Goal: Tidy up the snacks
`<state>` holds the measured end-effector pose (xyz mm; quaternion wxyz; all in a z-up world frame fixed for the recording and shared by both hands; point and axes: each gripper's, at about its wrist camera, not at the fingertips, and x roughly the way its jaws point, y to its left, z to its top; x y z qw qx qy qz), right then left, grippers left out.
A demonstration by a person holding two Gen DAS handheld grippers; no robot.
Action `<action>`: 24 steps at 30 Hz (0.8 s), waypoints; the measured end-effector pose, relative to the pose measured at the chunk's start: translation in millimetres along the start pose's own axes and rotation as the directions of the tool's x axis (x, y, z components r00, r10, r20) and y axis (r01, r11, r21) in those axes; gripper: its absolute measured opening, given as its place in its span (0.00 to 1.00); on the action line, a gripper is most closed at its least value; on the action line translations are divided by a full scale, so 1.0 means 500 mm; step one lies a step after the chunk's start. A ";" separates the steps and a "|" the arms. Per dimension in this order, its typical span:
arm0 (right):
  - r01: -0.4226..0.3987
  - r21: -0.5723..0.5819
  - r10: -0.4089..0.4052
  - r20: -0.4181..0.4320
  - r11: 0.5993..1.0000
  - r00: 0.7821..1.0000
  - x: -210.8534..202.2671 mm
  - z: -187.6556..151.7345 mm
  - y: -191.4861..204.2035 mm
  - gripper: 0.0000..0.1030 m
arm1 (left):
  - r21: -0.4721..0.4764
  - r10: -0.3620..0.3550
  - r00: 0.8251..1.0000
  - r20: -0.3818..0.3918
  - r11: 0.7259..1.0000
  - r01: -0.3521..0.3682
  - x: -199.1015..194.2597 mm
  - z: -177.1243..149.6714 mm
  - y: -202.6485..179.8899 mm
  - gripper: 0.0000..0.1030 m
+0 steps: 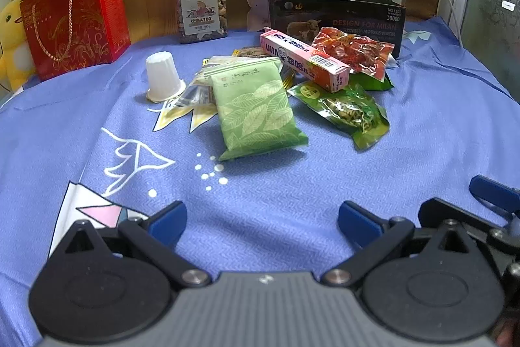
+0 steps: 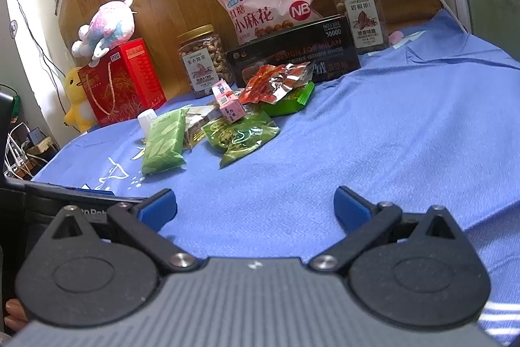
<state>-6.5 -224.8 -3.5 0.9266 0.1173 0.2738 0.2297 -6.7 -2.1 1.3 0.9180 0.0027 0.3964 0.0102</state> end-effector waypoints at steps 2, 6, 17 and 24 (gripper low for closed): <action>0.001 0.002 -0.001 0.007 1.000 1.000 -0.001 -0.001 0.000 1.00 | 0.001 -0.001 1.000 0.001 1.000 0.001 0.000 -0.001 0.000 1.00; -0.001 -0.003 0.001 0.004 1.000 1.000 -0.002 0.000 0.000 1.00 | 0.001 0.000 1.000 0.001 1.000 0.000 0.000 -0.002 -0.002 1.00; 0.024 -0.071 -0.019 0.073 0.997 0.997 -0.017 0.009 0.017 1.00 | 0.002 0.002 0.999 0.047 1.000 -0.002 -0.017 0.000 -0.003 1.00; 0.058 -0.130 -0.043 0.122 0.990 0.992 -0.017 0.011 0.030 1.00 | -0.024 0.015 0.997 0.079 1.000 -0.013 -0.017 0.017 0.022 1.00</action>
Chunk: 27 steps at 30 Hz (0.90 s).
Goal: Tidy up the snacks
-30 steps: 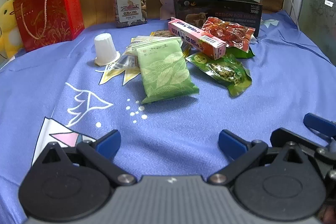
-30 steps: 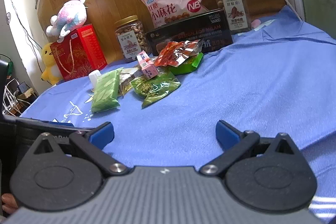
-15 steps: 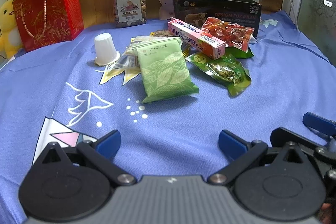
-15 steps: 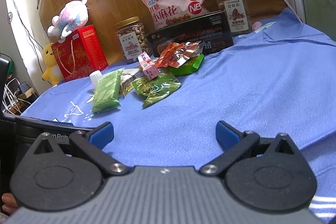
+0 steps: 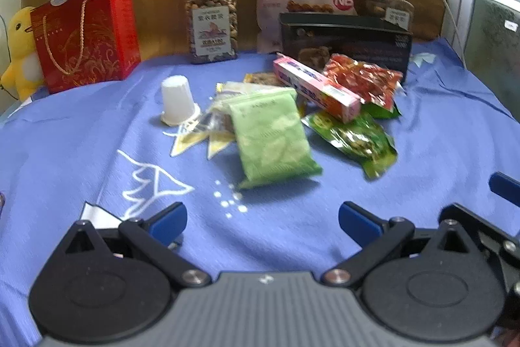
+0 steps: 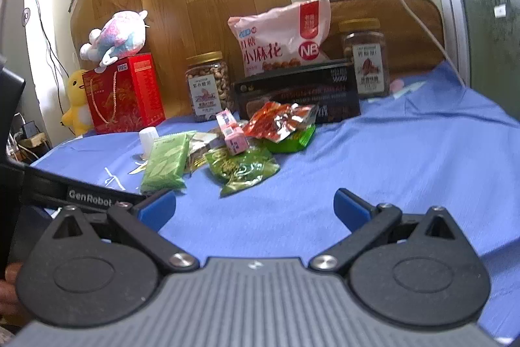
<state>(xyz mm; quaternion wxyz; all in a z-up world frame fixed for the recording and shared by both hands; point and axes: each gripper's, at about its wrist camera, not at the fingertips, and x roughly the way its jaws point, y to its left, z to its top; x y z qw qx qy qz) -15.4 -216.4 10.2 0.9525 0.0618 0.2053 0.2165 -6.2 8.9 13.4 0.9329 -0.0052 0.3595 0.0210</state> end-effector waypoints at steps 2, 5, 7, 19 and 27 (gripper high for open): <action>0.012 -0.019 -0.012 0.011 1.000 1.000 0.002 0.002 0.003 1.00 | -0.010 -0.002 1.000 0.018 1.000 0.002 0.000 0.005 0.010 1.00; 0.018 -0.033 -0.018 0.012 0.999 1.000 0.009 0.001 0.008 1.00 | -0.030 -0.007 0.999 0.039 1.000 0.008 0.005 0.014 0.032 1.00; 0.016 -0.040 -0.016 0.004 0.999 1.000 0.014 -0.001 0.010 1.00 | -0.041 -0.003 0.999 0.048 0.999 0.005 0.010 0.017 0.046 1.00; -0.051 -0.108 0.047 -0.040 0.993 0.998 0.062 0.024 0.042 0.96 | -0.080 -0.057 0.989 0.139 0.994 0.068 0.006 0.038 0.122 1.00; -0.232 -0.293 0.176 -0.204 0.927 0.963 0.150 0.039 0.127 0.73 | -0.115 -0.275 0.954 0.118 0.951 0.289 0.017 0.070 0.152 0.95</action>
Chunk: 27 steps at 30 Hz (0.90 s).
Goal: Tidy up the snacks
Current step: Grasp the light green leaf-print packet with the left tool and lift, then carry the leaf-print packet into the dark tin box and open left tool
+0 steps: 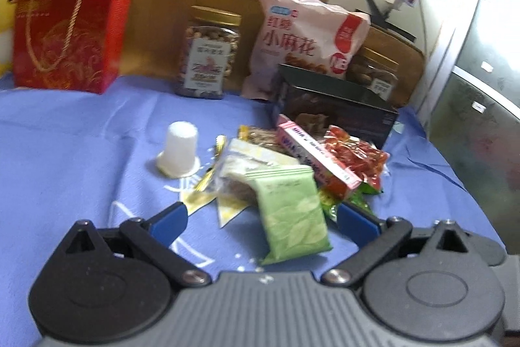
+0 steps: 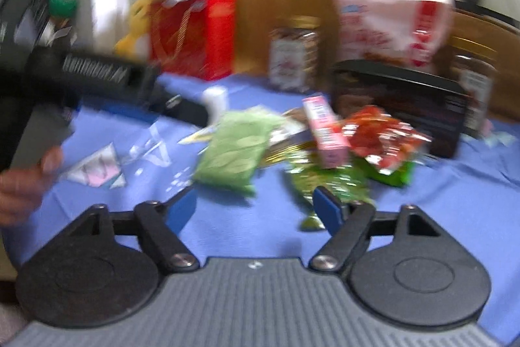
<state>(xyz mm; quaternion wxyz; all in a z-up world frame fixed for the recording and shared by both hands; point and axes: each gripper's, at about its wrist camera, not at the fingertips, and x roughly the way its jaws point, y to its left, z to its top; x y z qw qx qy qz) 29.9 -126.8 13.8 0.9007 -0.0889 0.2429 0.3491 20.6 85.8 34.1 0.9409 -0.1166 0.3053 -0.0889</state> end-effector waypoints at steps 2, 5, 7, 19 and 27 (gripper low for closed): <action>-0.021 -0.054 0.020 -0.027 0.998 0.999 0.020 0.005 0.012 0.69 | 0.024 -0.024 1.000 -0.013 0.999 0.024 0.012 0.000 -0.007 0.95; -0.036 -0.088 0.030 -0.071 0.995 0.997 0.049 0.013 0.013 0.66 | 0.035 -0.048 0.998 -0.048 0.998 0.050 0.035 -0.002 -0.010 0.90; -0.046 -0.083 0.038 -0.098 0.995 0.994 0.069 0.018 0.004 0.66 | 0.019 -0.073 0.995 -0.074 0.997 0.074 0.053 -0.001 -0.006 0.88; -0.108 -0.053 0.104 -0.086 0.993 0.991 0.081 0.031 0.001 0.38 | -0.004 -0.142 0.982 -0.124 0.990 0.143 0.074 -0.014 -0.014 0.47; -0.063 -0.057 0.065 0.035 0.996 0.997 0.031 0.056 -0.016 0.37 | 0.077 -0.161 0.986 -0.038 0.983 0.164 0.032 0.025 -0.074 0.47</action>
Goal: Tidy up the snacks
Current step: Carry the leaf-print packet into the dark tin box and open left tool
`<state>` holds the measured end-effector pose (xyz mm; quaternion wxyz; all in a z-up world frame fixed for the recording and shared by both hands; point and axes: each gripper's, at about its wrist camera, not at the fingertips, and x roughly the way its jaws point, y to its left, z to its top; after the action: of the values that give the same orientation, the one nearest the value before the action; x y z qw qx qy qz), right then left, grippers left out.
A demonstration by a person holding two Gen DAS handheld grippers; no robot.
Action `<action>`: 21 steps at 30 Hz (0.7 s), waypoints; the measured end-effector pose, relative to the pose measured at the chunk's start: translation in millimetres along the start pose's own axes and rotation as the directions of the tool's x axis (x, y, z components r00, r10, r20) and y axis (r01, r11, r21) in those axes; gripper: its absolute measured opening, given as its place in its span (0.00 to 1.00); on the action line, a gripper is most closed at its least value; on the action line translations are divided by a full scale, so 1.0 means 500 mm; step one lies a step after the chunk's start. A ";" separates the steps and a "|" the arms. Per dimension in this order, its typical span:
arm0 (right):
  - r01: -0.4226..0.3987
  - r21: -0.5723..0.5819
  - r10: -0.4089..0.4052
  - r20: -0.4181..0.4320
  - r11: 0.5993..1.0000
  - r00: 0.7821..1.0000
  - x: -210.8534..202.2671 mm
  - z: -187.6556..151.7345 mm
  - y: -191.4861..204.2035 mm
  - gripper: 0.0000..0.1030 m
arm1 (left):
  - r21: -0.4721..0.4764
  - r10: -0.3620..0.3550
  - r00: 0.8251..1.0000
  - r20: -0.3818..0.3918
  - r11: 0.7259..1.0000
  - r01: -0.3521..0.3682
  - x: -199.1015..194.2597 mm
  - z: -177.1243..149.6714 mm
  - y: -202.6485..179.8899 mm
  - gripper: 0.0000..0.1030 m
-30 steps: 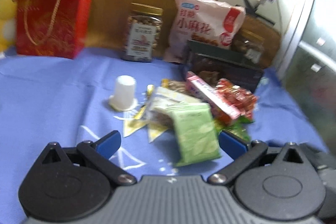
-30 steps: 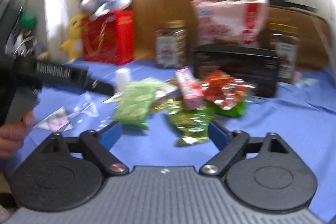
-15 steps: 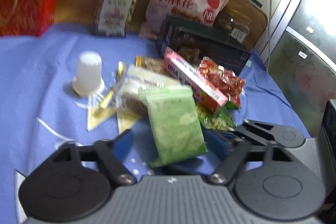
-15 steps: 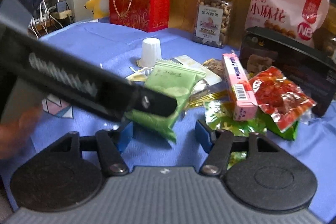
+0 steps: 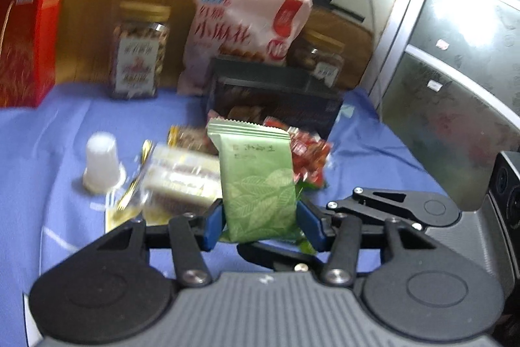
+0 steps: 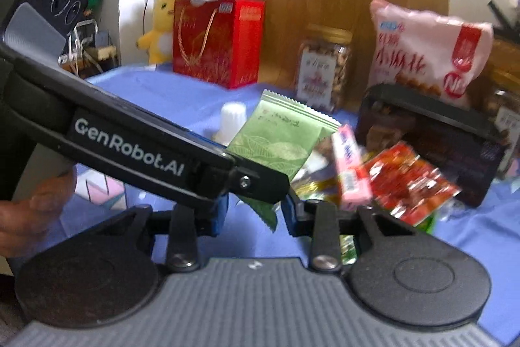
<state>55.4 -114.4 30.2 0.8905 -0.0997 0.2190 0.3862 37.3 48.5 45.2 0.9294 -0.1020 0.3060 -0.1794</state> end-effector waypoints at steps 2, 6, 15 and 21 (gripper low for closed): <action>0.017 0.004 -0.017 0.031 1.000 0.999 -0.012 0.009 -0.012 0.37 | 0.019 -0.007 1.000 0.015 1.000 0.007 0.004 0.018 -0.012 0.47; 0.049 0.013 -0.050 0.053 0.999 0.997 -0.014 0.022 -0.046 0.37 | 0.057 -0.014 1.000 0.009 0.998 0.013 0.038 0.060 -0.035 0.47; 0.097 0.150 -0.107 0.061 0.984 0.992 0.029 0.065 -0.188 0.37 | 0.092 -0.043 0.999 -0.031 0.995 0.045 0.174 0.193 -0.062 0.47; 0.106 0.239 -0.122 0.052 0.965 0.991 0.070 0.105 -0.289 0.37 | 0.073 -0.045 0.998 -0.042 0.996 0.048 0.272 0.273 -0.053 0.49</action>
<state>198.6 -172.2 61.3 0.9234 0.0071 0.2278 0.3087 214.6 -19.0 88.8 0.9217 -0.0711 0.3155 -0.2139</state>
